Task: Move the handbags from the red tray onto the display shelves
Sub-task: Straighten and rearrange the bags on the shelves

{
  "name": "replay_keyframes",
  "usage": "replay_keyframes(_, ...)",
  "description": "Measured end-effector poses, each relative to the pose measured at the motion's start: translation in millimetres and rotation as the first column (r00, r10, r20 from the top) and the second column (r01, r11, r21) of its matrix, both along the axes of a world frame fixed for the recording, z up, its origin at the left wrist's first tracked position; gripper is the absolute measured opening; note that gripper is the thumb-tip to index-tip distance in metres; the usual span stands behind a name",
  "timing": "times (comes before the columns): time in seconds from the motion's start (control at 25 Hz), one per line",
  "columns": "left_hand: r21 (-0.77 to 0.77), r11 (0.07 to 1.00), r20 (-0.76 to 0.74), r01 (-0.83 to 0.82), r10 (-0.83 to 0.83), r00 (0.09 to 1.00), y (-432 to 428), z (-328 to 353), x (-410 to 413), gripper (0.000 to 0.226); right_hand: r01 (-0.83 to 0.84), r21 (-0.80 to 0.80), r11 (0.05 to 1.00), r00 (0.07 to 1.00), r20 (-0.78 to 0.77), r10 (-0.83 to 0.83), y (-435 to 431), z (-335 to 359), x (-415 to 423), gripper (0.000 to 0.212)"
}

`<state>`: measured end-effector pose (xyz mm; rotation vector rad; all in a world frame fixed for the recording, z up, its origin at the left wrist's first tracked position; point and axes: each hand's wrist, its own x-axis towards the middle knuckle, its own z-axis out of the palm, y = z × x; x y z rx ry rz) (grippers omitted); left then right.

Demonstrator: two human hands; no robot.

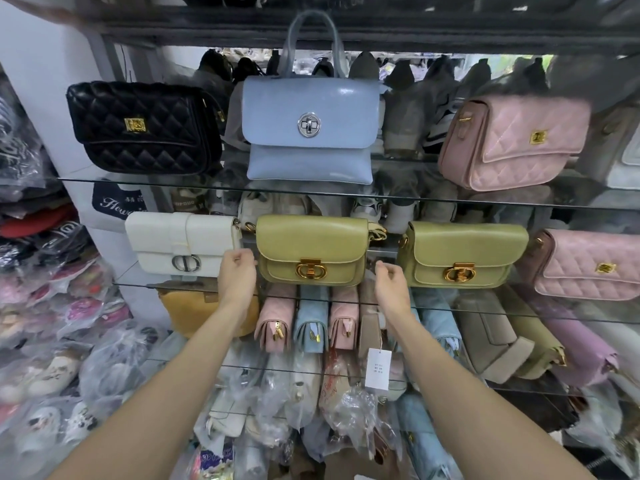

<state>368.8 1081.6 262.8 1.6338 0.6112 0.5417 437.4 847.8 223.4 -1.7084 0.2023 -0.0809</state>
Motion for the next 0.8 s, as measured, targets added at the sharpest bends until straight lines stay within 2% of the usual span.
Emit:
replay_keyframes(0.2,0.114,0.947,0.052,0.299,-0.307,0.95,-41.3,30.8,-13.2,0.023,0.005,0.003,1.0,0.995,0.099,-0.005,-17.3,31.9,-30.4,0.019)
replay_keyframes(0.32,0.1,0.91,0.085,0.403,-0.411,0.908,-72.4,46.6,-21.3,0.023,-0.01,0.015,1.0,0.988,0.152,0.007,-33.0,61.1,-54.1,0.022)
replay_keyframes(0.6,0.105,0.85,0.221,0.517,-0.527,0.821,-140.7,93.1,-37.4,0.026,0.075,0.009,0.997,0.95,0.303,-0.074,-104.3,126.4,-69.7,0.021)
replay_keyframes(0.8,0.185,0.878,0.269,0.441,-0.477,0.837,-190.1,131.7,-15.9,0.023,0.091,0.004,0.996,0.914,0.397,-0.085,-174.9,162.2,-43.3,0.015)
